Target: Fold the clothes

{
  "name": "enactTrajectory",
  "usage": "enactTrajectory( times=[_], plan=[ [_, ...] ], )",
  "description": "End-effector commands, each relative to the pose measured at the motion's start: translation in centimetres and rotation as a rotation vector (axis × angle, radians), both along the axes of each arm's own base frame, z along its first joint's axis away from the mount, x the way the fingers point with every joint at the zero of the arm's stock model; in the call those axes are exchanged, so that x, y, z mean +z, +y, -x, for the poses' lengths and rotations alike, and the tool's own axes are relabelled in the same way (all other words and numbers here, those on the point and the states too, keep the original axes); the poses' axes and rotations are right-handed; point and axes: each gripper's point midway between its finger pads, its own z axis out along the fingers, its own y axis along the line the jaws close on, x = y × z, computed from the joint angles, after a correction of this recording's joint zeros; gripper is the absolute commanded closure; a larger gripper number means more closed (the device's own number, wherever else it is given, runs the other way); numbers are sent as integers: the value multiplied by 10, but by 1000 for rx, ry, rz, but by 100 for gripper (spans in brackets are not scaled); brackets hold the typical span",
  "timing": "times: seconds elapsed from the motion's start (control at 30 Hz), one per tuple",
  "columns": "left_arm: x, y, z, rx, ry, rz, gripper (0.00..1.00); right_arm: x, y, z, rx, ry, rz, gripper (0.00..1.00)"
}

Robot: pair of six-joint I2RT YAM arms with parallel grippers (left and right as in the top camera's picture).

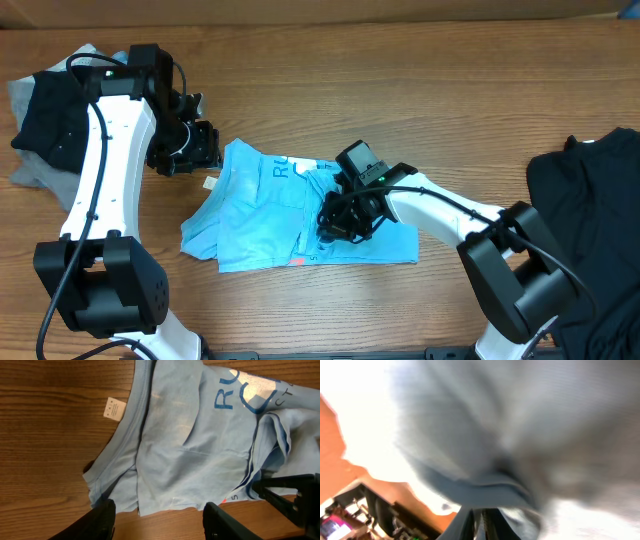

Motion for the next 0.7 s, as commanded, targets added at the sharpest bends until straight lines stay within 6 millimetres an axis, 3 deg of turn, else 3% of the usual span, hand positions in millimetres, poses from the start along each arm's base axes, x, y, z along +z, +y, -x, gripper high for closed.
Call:
enactTrajectory(
  times=[0.0, 0.1, 0.2, 0.37, 0.5, 0.67],
  plan=[
    [13, 2, -3, -17, -46, 1, 41, 52, 34, 1, 162, -146, -198, 85],
    [13, 1, -3, -17, -45, 1, 41, 59, 37, 5, 198, -181, -212, 84],
    [13, 1, -2, -17, -42, 2, 41, 53, 13, -7, 115, -189, -92, 81],
    [13, 2, -3, -30, -46, 1, 40, 63, -12, -29, -11, -174, -76, 83],
    [13, 1, -3, -31, -48, 1, 41, 40, -42, -33, -179, -66, 72, 94],
    [13, 1, -1, -31, -39, 2, 41, 5, -57, -28, -256, -4, 207, 96]
  ],
)
